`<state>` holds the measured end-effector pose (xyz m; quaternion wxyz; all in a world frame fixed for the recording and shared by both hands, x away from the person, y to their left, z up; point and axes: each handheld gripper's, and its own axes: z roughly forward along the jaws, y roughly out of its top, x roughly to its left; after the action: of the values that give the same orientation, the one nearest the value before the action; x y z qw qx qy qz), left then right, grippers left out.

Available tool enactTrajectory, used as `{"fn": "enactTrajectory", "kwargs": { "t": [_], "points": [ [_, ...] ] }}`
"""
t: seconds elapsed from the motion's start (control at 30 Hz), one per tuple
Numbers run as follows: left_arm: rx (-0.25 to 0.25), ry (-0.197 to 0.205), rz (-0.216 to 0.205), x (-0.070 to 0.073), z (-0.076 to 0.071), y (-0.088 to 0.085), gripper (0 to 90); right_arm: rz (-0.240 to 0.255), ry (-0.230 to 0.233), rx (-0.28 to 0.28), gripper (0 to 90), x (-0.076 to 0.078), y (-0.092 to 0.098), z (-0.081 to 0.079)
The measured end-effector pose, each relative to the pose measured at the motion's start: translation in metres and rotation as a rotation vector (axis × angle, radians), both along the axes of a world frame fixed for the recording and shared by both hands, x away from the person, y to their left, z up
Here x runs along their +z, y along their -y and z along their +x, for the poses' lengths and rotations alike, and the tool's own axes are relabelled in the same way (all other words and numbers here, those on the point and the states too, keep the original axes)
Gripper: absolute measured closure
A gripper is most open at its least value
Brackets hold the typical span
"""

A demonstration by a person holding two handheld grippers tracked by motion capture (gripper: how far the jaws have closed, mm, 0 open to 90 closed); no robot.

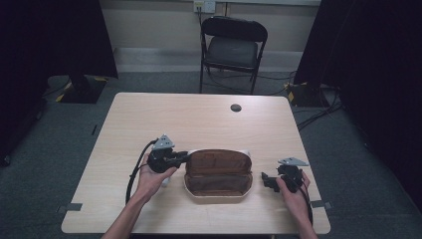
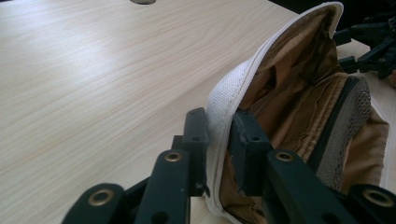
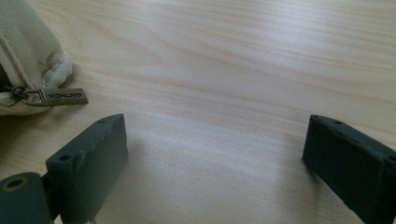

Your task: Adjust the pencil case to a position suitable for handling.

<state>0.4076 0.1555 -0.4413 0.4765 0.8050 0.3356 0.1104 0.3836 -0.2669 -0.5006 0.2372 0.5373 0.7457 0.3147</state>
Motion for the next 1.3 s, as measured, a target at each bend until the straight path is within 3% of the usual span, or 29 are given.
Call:
{"fn": "enactTrajectory", "kwargs": {
  "t": [0.17, 0.27, 0.47, 0.57, 0.9, 1.03, 1.17, 1.3],
  "points": [
    [0.004, -0.007, -0.007, 0.0, 0.0, 0.001, 71.0, 0.0, 0.0, 0.0, 5.6, 0.0, 0.0, 0.0],
    [0.002, -0.014, -0.023, 0.001, 0.0, 0.003, 70.6, 0.0, -0.001, 0.0, 5.6, 0.0, 0.0, 0.0],
    [0.004, 0.005, 0.004, 0.004, 0.001, 0.004, 74.6, 0.0, 0.0, 0.0, 5.6, 0.0, 0.0, 0.0],
    [0.008, -0.004, -0.014, 0.004, 0.0, 0.003, 72.6, 0.0, 0.0, 0.0, 5.6, 0.0, 0.0, 0.0],
    [0.015, -0.008, -0.023, 0.005, -0.008, -0.011, 52.4, 0.0, 0.0, 0.0, 5.6, 0.0, 0.0, 0.0],
    [0.019, -0.013, -0.031, 0.005, -0.01, -0.013, 48.1, 0.0, 0.0, 0.0, 5.6, 0.0, 0.0, 0.0],
    [0.014, -0.004, -0.078, 0.01, -0.012, -0.016, 43.3, 0.0, 0.0, 0.0, 5.6, 0.0, 0.0, 0.0],
    [0.02, 0.004, -0.074, 0.013, -0.015, -0.02, 42.0, 0.0, 0.0, 0.0, 5.6, 0.0, 0.0, 0.0]
  ]
}}
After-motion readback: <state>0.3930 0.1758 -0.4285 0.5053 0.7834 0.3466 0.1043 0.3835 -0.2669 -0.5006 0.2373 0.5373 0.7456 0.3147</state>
